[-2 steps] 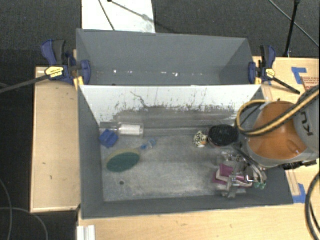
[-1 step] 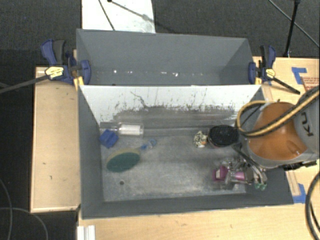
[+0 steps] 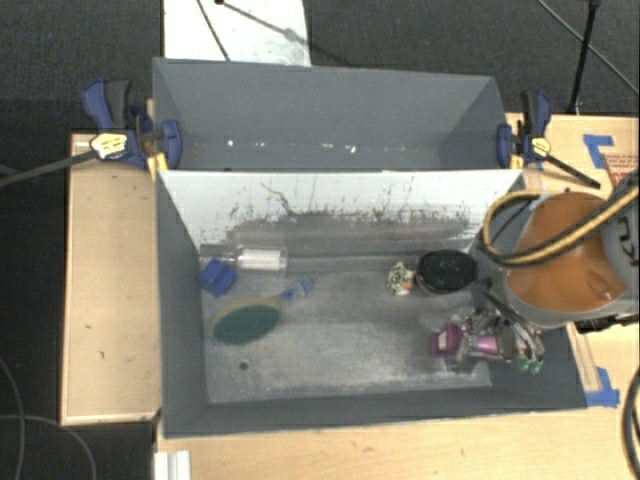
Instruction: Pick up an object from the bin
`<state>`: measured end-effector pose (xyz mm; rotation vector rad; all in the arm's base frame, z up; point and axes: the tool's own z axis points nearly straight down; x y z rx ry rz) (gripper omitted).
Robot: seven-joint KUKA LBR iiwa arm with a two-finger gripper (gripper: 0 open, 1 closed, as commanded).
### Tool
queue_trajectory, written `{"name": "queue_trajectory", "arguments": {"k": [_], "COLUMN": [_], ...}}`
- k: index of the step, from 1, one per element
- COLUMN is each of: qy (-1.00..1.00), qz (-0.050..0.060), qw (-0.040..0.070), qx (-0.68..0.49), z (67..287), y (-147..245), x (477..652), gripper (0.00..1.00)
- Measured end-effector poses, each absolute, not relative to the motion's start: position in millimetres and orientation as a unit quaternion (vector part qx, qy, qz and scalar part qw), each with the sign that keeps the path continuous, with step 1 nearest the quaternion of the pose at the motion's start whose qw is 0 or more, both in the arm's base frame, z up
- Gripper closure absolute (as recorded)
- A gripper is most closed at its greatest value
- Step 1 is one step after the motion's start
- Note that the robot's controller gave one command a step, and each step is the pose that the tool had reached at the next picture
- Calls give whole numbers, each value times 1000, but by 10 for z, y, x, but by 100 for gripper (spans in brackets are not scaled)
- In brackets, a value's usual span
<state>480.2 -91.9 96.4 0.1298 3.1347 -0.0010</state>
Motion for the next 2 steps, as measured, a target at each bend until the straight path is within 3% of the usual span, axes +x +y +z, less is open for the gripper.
{"name": "queue_trajectory", "arguments": {"k": [1, 2], "qy": [999, 999], "qz": [0, -1], "qw": [3, 4], "qx": [39, 36], "z": [1368, 2024], "y": [-921, -923], "x": [4811, 4826], "gripper": [100, 100]}}
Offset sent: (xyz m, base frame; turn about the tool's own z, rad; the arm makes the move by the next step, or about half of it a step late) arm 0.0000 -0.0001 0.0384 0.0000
